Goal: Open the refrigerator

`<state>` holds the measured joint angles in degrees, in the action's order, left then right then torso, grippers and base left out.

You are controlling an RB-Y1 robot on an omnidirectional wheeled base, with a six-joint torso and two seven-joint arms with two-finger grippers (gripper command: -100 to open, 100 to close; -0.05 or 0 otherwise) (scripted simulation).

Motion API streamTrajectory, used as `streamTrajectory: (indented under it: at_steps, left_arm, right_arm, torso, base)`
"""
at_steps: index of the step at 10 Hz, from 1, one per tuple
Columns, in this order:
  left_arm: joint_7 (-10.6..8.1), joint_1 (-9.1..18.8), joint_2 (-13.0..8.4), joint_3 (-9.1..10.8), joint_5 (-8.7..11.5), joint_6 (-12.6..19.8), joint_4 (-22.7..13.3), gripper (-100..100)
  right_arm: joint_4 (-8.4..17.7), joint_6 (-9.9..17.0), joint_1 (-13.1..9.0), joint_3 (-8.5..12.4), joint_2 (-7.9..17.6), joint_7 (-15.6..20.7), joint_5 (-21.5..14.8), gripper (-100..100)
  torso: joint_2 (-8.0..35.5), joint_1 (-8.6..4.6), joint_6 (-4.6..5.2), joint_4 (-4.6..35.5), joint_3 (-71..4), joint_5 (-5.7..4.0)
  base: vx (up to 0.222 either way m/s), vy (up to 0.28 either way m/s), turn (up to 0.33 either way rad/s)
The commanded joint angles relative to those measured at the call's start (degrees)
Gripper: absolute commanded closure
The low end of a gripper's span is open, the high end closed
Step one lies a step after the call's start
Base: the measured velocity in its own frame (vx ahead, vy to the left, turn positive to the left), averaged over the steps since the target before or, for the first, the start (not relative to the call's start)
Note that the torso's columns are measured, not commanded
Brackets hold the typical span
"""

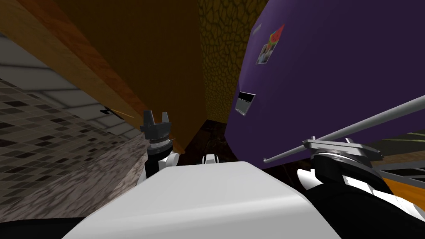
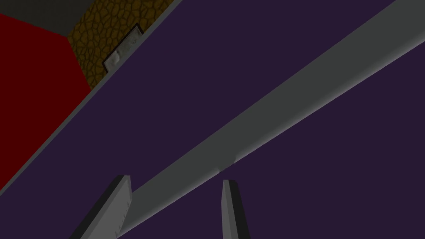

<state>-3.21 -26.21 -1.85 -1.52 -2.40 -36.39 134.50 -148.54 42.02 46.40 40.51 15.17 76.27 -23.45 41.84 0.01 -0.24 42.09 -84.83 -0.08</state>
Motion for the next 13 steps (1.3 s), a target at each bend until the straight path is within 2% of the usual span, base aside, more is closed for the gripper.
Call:
streamTrajectory:
  at_steps: [1, 3, 7, 8, 10, 13]
  left_arm:
    - [0.00, 0.0, 0.0, 0.00, 0.0, 0.0, 0.0, 0]
    - [0.00, 0.0, 0.0, 0.00, 0.0, 0.0, 0.0, 0]
    - [0.00, 0.0, 0.0, 0.00, 0.0, 0.0, 0.0, 0]
    - [0.00, 0.0, 0.0, 0.00, 0.0, 0.0, 0.0, 0]
    - [0.00, 0.0, 0.0, 0.02, 0.0, 0.0, 0.0, 0]
    - [0.00, 0.0, 0.0, 0.02, 0.0, 0.0, 0.0, 0]
  right_arm:
    - [0.0, 1.4, -0.3, 1.1, -0.6, 0.1, -0.3, 100]
    - [0.3, 2.9, -0.6, 2.6, -1.7, 0.2, -1.1, 100]
    - [0.6, 4.4, -1.0, 4.1, -2.9, 0.3, -1.9, 100]
    - [0.4, 7.3, -1.0, 6.6, -0.8, 0.9, 0.9, -100]
    - [0.0, 10.0, -1.1, 9.0, 1.2, 1.7, 3.5, -100]
    - [-0.6, 14.0, -1.2, 12.6, 4.1, 2.7, 7.4, -100]
  torso:
    - [0.0, 0.04, 0.00, 0.0, 0.0, 0.02]
    - [-0.1, -0.01, -0.11, 0.0, -0.1, 0.09]
    - [-0.1, 0.06, -0.09, 0.0, -0.1, 0.13]
    - [0.0, -0.05, -0.14, 0.0, -0.1, 0.15]
    - [0.5, -0.58, -0.01, 0.2, 0.2, -0.01]
    - [0.4, 0.03, 0.24, 0.2, 0.2, 0.10]
  base:
    - [0.071, 0.220, -0.035]
    - [0.105, 0.262, -0.048]
    - [0.102, 0.244, -0.040]
    - [0.015, 0.107, 0.093]
    - [-0.058, 0.000, 0.114]
    - [-0.037, -0.010, 0.084]
